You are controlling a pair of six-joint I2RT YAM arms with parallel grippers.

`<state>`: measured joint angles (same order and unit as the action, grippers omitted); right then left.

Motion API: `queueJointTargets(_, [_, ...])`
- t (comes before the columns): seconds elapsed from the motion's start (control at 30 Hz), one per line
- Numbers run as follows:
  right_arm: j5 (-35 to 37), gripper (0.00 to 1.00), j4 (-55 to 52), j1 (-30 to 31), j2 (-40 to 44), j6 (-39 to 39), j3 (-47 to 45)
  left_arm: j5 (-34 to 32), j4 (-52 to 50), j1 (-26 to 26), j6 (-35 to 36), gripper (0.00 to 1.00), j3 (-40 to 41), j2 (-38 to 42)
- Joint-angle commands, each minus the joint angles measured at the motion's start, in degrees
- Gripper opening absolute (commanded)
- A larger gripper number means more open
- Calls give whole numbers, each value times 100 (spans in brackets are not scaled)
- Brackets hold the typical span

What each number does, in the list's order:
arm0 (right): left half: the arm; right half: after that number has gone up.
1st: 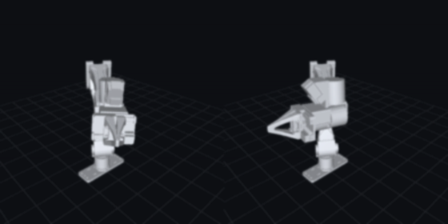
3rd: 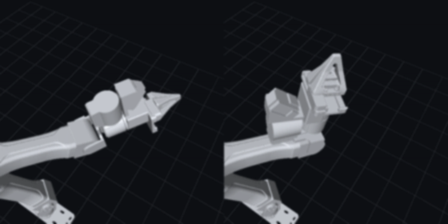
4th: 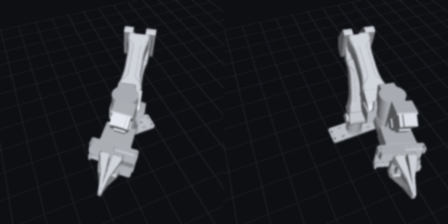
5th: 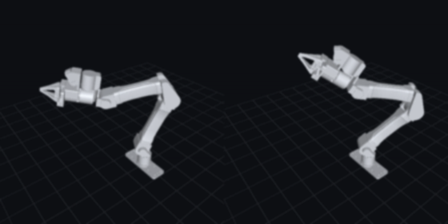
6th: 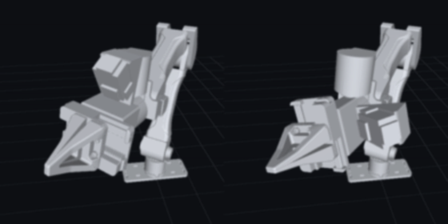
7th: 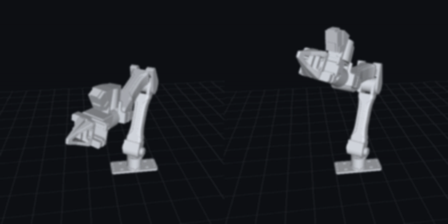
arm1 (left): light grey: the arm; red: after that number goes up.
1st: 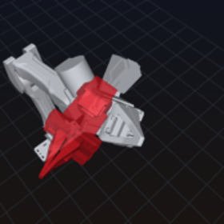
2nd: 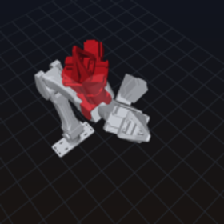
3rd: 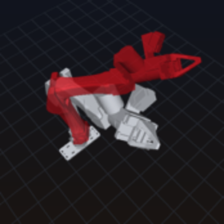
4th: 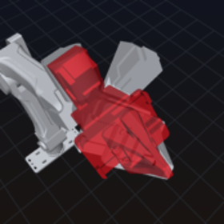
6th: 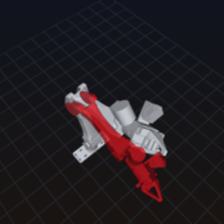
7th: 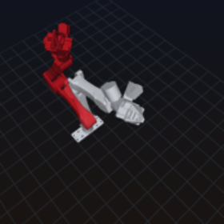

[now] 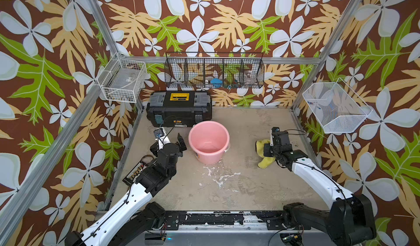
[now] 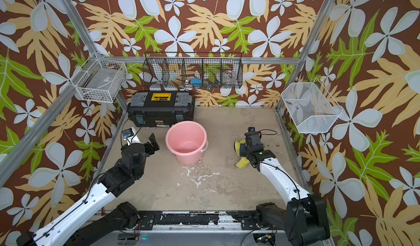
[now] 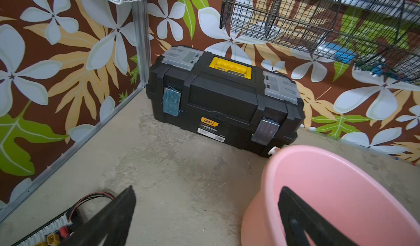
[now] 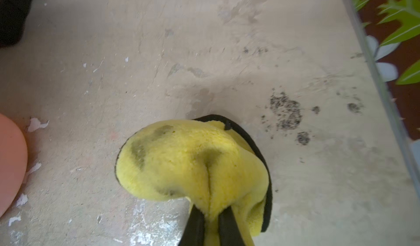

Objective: Wipe the inside of the bucket with a cloth
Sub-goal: Place the cleaning item at the center of the board, then reset both arms

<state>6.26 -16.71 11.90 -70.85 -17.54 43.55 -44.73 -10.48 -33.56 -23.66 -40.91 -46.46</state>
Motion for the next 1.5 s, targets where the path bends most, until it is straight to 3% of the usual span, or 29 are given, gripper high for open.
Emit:
queueJointTargets(0.0, [-675,4,587,1,-291,-144,-104,298,387,159,396,100,78,-48])
queueJointTargets(0.1, [-958,15,815,5,-595,-188,-107,697,385,460,336,100,42,-294])
queueJointTargets(0.2, [-1069,49,884,5,-801,-138,-33,1061,319,907,144,100,-5,-574])
queueJointTargets(0.27, [-1214,99,904,5,-857,-90,26,1251,348,1234,8,100,58,-630])
queueJointTargets(0.47, [-1320,100,1004,14,-516,-40,212,916,1178,1549,12,100,743,-145])
queueJointTargets(0.67, [-1036,100,671,5,-107,-44,946,1476,1455,1823,418,100,667,-495])
queueJointTargets(0.83, [-604,100,1178,-4,681,357,930,1665,2341,2103,586,100,1224,-419])
queueJointTargets(1.07, [628,100,3007,-13,1796,1699,-389,1497,3390,2236,881,100,1963,-757])
queueJointTargets(1.27, [1072,100,3401,-301,2127,1349,-1250,1458,5010,2481,951,100,3022,-522])
queueJointTargets(1.47, [1168,100,4556,-355,2593,1533,-2481,1800,7176,2741,1290,100,3794,-1223])
